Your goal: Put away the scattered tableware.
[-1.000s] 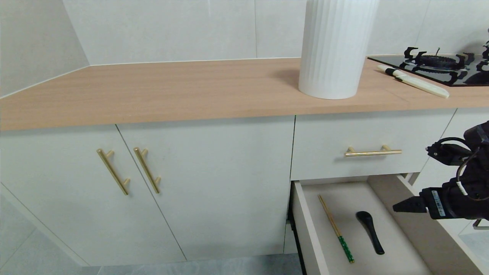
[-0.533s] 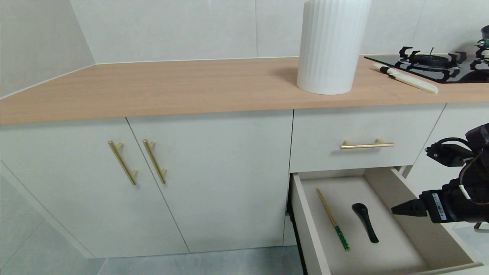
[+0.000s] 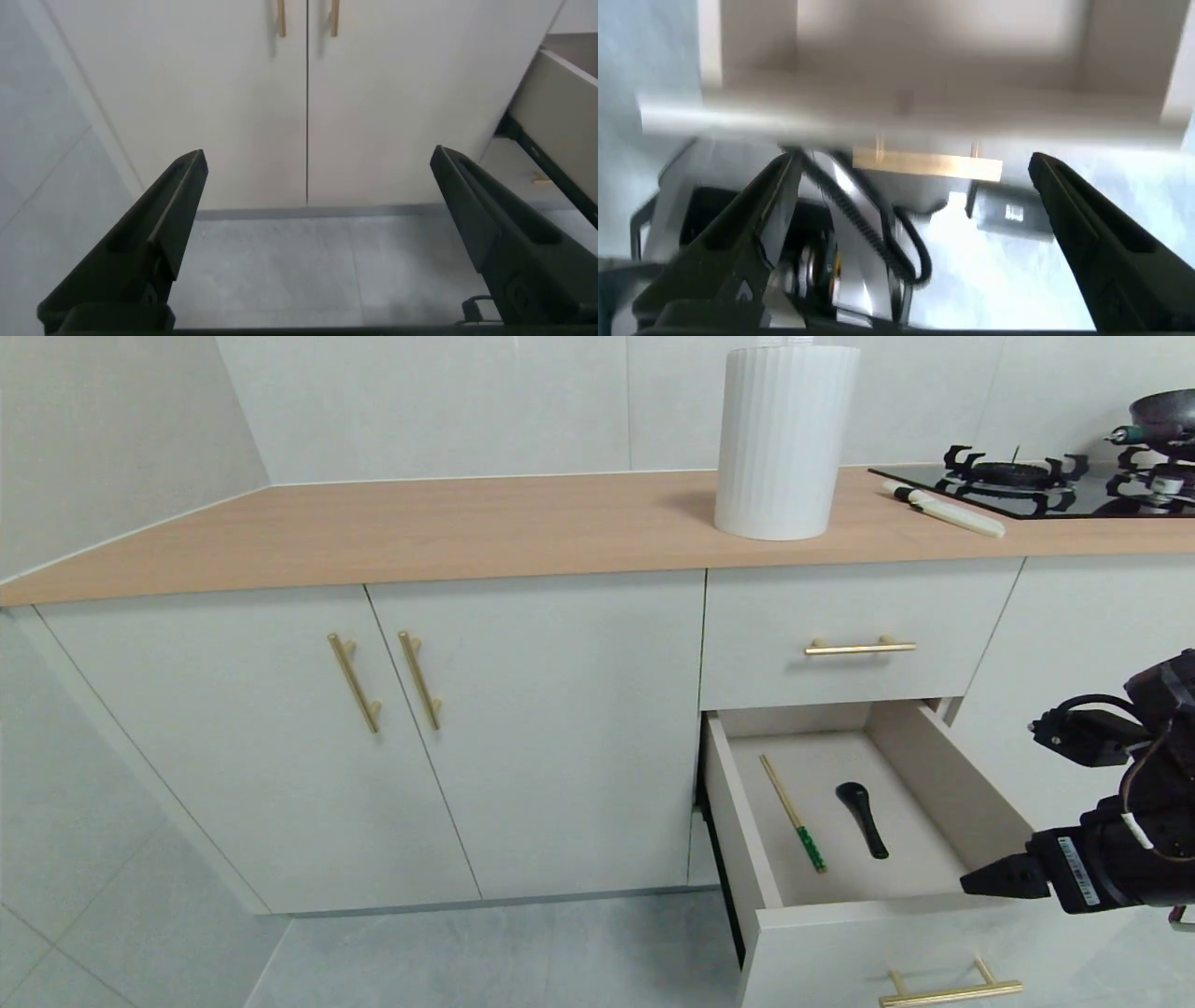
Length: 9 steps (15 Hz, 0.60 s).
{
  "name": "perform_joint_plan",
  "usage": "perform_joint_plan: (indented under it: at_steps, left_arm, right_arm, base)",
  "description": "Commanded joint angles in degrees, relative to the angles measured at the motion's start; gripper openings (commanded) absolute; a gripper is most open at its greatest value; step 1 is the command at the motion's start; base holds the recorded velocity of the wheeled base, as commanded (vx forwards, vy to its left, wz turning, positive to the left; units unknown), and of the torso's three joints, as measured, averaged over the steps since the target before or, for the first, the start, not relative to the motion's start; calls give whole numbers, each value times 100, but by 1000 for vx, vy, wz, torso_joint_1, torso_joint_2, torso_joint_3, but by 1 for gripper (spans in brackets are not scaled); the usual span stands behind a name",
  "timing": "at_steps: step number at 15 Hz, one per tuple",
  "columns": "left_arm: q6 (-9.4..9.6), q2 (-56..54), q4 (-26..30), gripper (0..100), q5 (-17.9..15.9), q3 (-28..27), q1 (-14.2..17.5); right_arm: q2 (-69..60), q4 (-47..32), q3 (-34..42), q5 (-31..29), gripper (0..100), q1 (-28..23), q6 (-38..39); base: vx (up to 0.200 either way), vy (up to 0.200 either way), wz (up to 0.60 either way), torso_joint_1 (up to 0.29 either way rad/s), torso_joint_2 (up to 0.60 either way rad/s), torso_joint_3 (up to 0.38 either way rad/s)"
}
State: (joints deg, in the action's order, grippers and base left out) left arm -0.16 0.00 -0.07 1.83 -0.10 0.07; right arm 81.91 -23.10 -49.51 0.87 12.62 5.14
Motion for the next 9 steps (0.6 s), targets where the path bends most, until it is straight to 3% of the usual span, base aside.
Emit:
perform_joint_plan:
  at_steps: [1, 5, 9]
  left_arm:
    - [-2, 9, -1, 100, 2, 1, 1]
    - [-2, 9, -1, 100, 2, 1, 1]
    - [-2, 9, -1, 100, 2, 1, 1]
  right_arm:
    - [9, -19, 20, 1, 100, 74, -57]
    - [343, -441, 11, -95, 100, 320, -233]
    - [879, -889, -33, -271, 100, 892, -154]
  base:
    - [0, 0, 0, 0, 0, 0]
    - [0, 0, 0, 0, 0, 0]
    - [0, 0, 0, 0, 0, 0]
